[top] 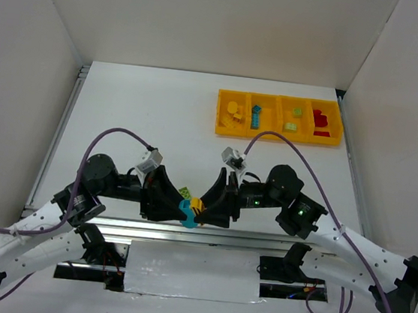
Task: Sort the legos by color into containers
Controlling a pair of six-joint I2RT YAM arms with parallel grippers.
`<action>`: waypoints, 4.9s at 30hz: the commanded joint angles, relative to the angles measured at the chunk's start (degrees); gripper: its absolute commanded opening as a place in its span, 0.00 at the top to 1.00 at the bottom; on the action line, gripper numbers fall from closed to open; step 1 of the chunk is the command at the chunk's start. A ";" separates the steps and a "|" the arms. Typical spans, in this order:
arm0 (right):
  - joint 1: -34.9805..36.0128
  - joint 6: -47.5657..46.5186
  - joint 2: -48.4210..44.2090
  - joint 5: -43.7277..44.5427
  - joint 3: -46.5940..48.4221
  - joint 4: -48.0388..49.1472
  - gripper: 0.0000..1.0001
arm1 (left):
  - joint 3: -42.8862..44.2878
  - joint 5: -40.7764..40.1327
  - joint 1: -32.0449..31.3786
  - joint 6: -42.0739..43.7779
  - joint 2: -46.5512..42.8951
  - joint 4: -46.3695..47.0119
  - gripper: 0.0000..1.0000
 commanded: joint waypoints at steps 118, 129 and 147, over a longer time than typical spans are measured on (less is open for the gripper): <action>-29.79 4.17 37.29 65.63 34.52 -32.86 1.00 | 22.10 -80.74 -0.45 -4.62 -2.23 -56.79 0.00; -39.12 -3.48 75.00 68.89 76.21 -50.27 0.99 | 16.99 -75.82 -0.62 -1.10 -4.87 -52.40 0.01; -38.34 -4.36 69.14 62.93 75.12 -51.69 0.21 | 16.73 -73.97 -0.71 -0.30 -4.51 -51.34 0.01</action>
